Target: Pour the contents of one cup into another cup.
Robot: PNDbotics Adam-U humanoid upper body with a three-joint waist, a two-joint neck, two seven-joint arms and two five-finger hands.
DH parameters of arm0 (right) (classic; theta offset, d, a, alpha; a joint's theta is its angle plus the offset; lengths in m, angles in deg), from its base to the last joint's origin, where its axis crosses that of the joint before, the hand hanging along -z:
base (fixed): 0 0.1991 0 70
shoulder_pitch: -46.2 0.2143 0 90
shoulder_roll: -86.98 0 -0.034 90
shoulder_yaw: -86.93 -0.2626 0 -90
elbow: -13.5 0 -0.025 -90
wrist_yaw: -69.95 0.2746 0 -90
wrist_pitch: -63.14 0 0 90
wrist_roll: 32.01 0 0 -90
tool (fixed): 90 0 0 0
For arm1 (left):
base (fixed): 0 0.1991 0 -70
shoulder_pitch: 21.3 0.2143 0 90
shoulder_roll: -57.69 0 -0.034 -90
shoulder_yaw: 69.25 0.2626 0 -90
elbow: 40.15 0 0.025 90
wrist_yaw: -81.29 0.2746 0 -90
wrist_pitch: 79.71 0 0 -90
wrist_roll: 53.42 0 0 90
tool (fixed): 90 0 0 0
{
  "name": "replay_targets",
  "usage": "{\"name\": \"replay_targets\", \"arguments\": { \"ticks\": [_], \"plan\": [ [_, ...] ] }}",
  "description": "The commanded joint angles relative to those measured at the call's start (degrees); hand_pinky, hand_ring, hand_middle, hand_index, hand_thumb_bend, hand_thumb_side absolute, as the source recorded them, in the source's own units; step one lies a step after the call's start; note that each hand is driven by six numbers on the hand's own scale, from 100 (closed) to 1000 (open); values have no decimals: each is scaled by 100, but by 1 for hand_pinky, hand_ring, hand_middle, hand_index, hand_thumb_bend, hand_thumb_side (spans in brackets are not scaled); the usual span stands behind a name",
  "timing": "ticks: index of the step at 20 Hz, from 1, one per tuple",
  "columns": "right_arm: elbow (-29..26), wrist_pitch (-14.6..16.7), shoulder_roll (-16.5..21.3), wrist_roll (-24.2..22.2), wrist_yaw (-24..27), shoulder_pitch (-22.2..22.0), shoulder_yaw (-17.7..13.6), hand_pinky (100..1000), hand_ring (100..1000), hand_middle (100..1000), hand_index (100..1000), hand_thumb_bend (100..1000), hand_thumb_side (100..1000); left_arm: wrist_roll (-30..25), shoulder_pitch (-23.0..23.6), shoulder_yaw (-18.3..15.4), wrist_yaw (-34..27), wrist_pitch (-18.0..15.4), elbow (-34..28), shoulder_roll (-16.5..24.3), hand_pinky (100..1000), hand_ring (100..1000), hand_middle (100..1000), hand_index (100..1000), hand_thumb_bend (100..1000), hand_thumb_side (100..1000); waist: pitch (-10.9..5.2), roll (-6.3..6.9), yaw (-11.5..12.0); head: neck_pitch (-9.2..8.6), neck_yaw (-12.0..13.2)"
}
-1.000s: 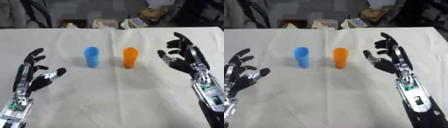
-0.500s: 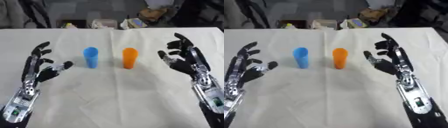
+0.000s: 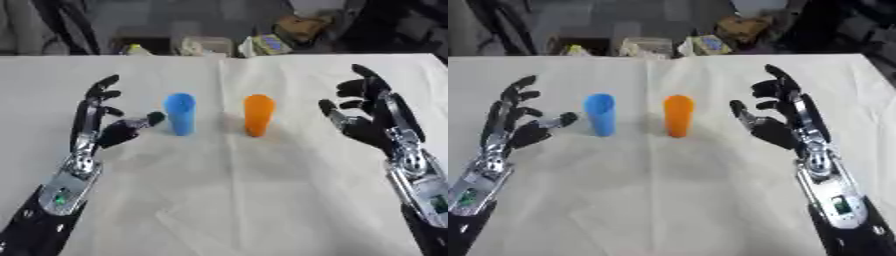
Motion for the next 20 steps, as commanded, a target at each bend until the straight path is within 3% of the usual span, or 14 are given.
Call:
{"name": "replay_targets", "arguments": {
  "ticks": [1, 10, 20],
  "plan": [
    [-147, 1, 38, -18, 20, 110, 6, 660, 737, 674, 963, 449, 260, 166, -266, 10, 278, -72, 343, -140, 570, 801, 840, 894, 1000, 391, -55, -11, -33, -47, 55],
    [-144, 3, 0, -34, 22, 134, 30, 659, 736, 674, 963, 443, 265, 364, -520, -92, 593, -352, 1199, -500, 554, 779, 797, 873, 1000, 380, -1, -8, -143, -72, 81],
    [-152, -1, -27, -51, 17, 169, 51, 659, 736, 670, 963, 441, 268, 453, -700, -113, 502, -583, 1339, -582, 542, 759, 773, 863, 1000, 390, 76, -36, -271, -110, 126]
  ]
}}
